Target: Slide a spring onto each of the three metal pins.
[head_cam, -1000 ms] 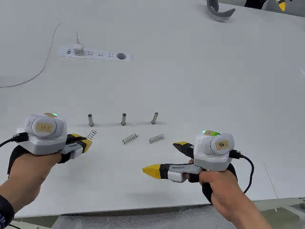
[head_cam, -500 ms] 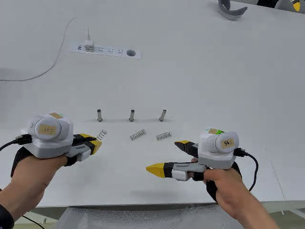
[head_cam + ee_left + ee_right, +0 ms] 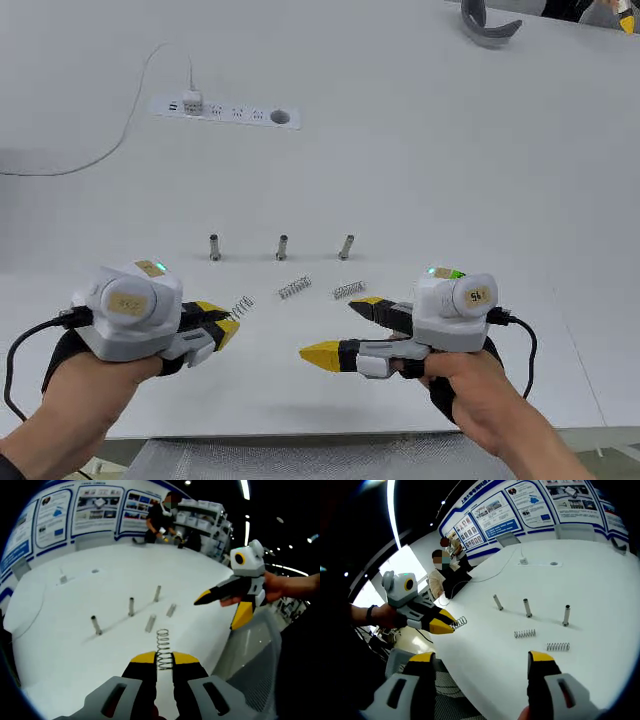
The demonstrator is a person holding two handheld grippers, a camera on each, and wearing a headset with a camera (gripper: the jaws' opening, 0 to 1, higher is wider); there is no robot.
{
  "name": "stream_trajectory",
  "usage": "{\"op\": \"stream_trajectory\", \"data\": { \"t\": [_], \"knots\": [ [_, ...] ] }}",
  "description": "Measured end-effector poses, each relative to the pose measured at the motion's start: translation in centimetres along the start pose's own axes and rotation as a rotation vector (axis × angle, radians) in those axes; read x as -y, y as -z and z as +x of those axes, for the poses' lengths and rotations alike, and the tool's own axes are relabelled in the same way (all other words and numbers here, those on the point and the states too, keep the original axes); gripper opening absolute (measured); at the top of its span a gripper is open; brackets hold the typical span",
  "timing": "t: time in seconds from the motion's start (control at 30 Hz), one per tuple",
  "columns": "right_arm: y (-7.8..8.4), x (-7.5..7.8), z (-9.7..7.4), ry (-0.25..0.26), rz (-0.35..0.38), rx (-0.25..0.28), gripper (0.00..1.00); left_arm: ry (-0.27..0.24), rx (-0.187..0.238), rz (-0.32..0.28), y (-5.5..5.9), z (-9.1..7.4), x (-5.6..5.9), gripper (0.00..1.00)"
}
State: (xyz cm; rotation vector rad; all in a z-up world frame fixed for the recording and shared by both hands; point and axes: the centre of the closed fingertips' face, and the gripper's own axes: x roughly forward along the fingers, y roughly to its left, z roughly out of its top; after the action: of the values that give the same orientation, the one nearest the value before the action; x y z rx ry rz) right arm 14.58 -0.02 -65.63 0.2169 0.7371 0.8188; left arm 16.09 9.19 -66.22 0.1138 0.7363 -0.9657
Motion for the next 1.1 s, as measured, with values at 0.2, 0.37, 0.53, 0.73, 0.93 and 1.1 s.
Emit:
{"op": "stream_trajectory", "data": {
  "t": [0.2,0.37,0.53,0.73,0.93,1.1],
  "knots": [
    [-0.7,-0.9,0.5,-0.041,0.013,0.014,0.69,0.04,-0.01,0.069,-0.5,0.7,1.4,0.11],
    [-1.3,-1.6,0.9,-0.077,0.031,0.031,0.64,0.075,-0.011,0.127,-1.0,1.2,3.0,0.11],
    [-1.8,-2.5,1.3,-0.114,0.062,0.048,0.55,0.107,-0.004,0.151,-1.4,1.7,4.6,0.11],
    [-1.4,-3.1,1.5,-0.137,0.061,0.037,0.5,0.134,0.002,0.165,-1.6,2.0,5.9,0.11],
    [-1.4,-4.0,1.4,-0.199,0.165,0.063,0.4,0.14,0.008,0.197,-1.7,1.9,6.4,0.11],
    [-1.4,-4.2,1.5,-0.201,0.181,0.074,0.32,0.139,0.006,0.216,-1.7,1.8,6.2,0.11]
  ]
}}
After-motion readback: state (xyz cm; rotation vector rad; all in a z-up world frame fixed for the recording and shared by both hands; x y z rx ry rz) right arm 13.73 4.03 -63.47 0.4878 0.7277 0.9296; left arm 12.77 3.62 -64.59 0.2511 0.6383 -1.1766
